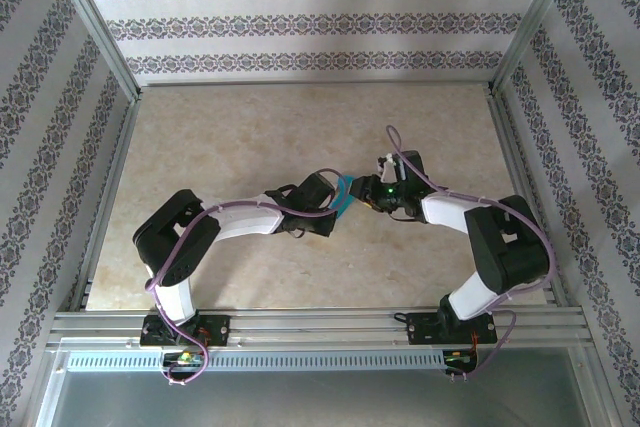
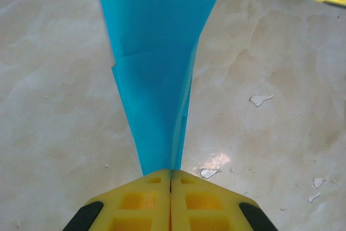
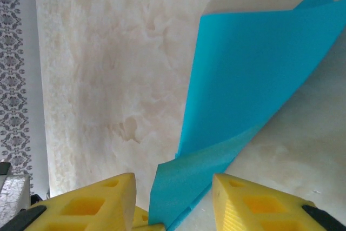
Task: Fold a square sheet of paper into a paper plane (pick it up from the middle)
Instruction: Fold the wing for the fifth time at the center of the table.
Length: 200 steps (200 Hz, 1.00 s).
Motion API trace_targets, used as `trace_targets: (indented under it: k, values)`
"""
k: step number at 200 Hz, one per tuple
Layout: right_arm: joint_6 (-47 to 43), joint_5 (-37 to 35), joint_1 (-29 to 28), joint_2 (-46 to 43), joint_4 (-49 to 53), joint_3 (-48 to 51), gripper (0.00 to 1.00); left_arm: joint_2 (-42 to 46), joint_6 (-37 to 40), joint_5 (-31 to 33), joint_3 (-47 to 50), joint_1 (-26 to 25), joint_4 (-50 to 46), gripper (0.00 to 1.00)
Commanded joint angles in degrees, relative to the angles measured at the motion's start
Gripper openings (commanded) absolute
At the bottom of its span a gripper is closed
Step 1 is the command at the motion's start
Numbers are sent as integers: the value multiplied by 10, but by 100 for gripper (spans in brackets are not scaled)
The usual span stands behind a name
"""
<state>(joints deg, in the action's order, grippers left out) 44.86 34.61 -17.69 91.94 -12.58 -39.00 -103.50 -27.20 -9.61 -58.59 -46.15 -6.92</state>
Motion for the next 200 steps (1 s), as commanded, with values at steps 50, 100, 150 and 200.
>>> trace_targets:
  k: [50,100,150,200]
  values:
    - [9,50,-9,27,-43,-13,42,-23,-7,-16,11,-10,43,8]
    - [13,44,-9,27,-35,-10,43,-23,-6,-14,16,-10,48,11]
    - [17,30,-12,23,-10,-16,45,-29,-7,-25,18,-10,52,11]
    - [16,34,-17,36,-7,-26,45,-38,-14,-38,20,-10,61,11]
